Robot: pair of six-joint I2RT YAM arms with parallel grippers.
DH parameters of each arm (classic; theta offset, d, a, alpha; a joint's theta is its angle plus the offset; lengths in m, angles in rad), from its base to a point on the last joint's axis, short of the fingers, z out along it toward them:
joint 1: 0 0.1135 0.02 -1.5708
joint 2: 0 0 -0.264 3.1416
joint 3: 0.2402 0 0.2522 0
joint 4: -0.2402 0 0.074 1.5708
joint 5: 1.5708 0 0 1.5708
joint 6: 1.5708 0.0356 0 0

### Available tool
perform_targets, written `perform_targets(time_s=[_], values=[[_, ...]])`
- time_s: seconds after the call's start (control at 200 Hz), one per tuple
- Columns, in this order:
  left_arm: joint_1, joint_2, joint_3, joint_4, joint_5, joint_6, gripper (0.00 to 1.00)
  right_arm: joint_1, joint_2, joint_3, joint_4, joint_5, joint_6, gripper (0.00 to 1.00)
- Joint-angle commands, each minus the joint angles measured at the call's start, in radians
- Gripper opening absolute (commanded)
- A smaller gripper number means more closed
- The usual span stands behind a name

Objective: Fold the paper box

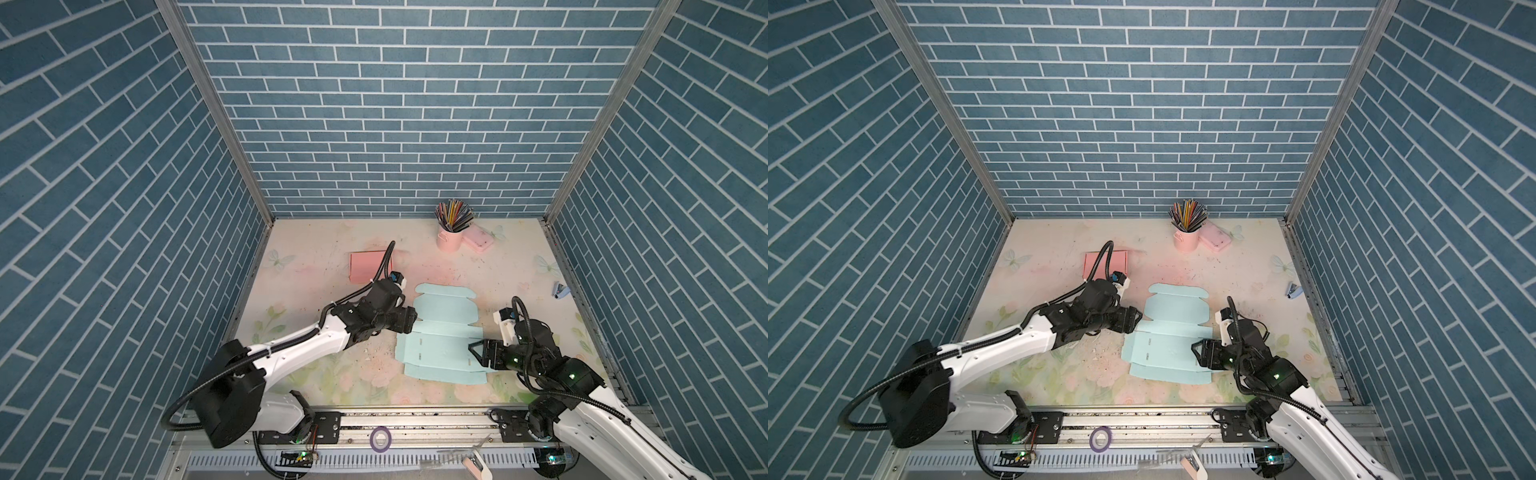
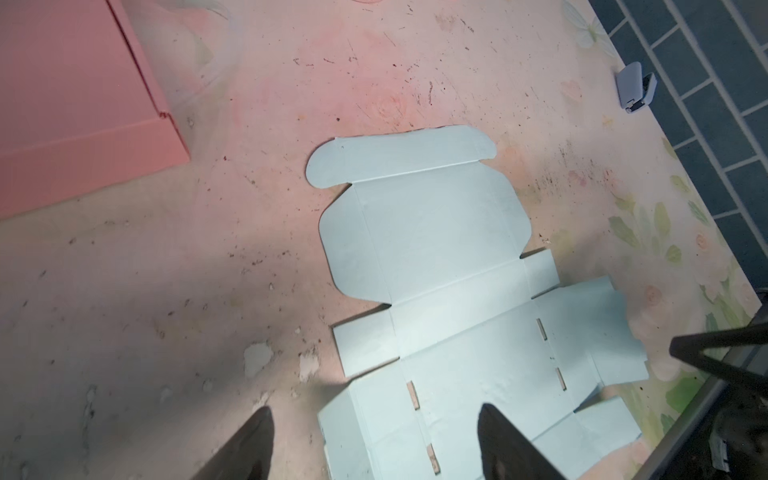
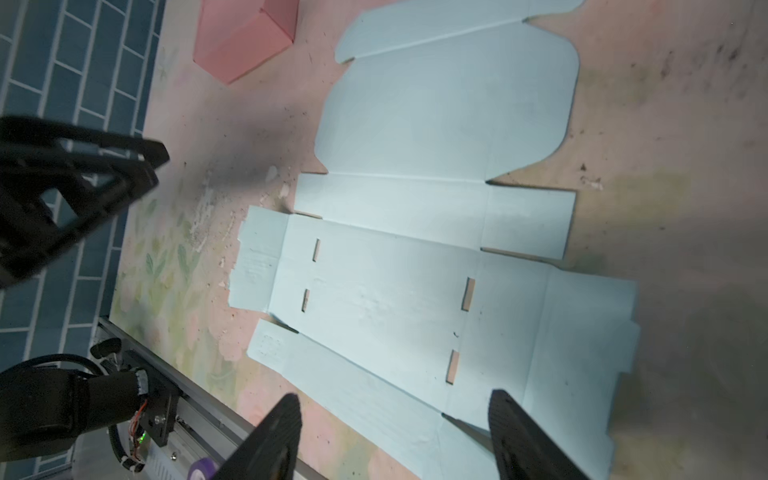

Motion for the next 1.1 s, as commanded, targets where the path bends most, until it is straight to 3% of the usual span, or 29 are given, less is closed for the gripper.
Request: perform_targets(time_s=[0.0, 0.26, 0.68, 0.955, 1.095], values=[[0.053, 0.11, 0.078, -0.006, 0.095, 0.125, 0.76, 0.021, 0.017, -0.03, -0.006, 0.053, 0.049, 0.71], [0.137, 0.419, 0.31, 0.03, 0.258, 0.197, 0.73, 0.03, 0.116, -0.068, 0.107, 0.06, 0.05, 0.69], [0.216, 0.694, 0.549, 0.067, 0.375, 0.246, 0.77, 0.03, 0.112, -0.098, 0.086, 0.165, 0.054, 0.65], [0.216, 0.805, 0.669, 0.042, 0.435, 0.262, 0.77, 0.031, 0.127, -0.093, 0.085, 0.175, 0.053, 0.63], [0.216, 0.797, 0.635, 0.051, 0.439, 0.266, 0.75, 0.031, 0.142, -0.091, 0.096, 0.178, 0.053, 0.62]])
